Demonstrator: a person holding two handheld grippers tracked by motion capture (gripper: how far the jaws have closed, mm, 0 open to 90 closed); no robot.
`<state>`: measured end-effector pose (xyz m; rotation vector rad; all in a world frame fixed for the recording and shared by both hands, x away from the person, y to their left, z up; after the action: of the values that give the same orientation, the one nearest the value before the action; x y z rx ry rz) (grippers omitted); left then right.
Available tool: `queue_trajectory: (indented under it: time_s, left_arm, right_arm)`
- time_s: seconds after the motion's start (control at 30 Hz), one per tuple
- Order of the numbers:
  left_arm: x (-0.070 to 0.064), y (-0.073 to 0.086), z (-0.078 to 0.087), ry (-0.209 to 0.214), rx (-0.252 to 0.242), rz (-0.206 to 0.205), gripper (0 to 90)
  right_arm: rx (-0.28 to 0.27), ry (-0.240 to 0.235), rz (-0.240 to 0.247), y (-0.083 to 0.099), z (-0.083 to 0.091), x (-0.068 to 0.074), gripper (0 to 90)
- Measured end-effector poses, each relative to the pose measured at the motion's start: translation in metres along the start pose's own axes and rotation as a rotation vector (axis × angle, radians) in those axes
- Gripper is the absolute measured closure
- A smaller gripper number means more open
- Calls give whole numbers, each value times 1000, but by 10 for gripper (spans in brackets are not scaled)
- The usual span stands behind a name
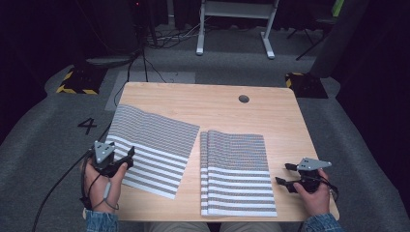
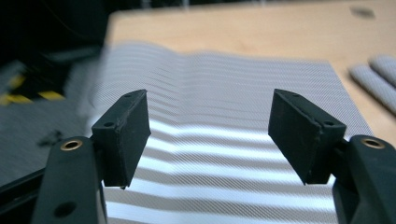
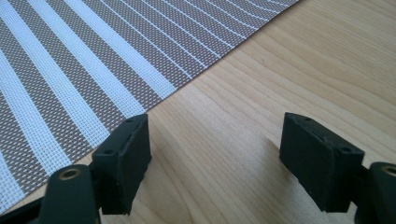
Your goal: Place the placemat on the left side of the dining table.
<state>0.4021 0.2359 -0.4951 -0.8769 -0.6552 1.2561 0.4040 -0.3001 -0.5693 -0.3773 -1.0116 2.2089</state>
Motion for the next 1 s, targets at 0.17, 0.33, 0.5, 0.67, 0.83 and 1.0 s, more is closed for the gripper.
queue_trajectory:
  time_s: [0.17,0.33,0.5,0.67,0.83,1.0]
  left_arm:
    - [-22,24,-22,51,141,-21,275]
    - [-33,49,-38,65,275,-25,265]
    - [-37,63,-47,53,325,-48,206]
    - [-39,63,-51,68,288,-75,187]
    - [-39,62,-53,78,288,-78,190]
    - [-39,55,-61,76,313,-89,211]
  right_arm:
    - [4,0,1,0,0,0,250]
    - [2,0,1,0,0,0,249]
    - [3,0,1,0,0,0,250]
    - [0,0,0,0,0,0,249]
    - [2,0,1,0,0,0,250]
    - [-4,3,-1,-1,-1,0,240]
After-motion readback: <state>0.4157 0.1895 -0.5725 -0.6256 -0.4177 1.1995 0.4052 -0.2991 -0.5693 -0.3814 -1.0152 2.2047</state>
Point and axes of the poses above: each handheld gripper's, and its own axes: z roughly backward along the jaws, y roughly out of its underside, x roughly to its left, the point moved 10 cm from there along -z, roughly forward along the jaws, and after that the axes turned 1 degree about -z, right-handed, at the moved point
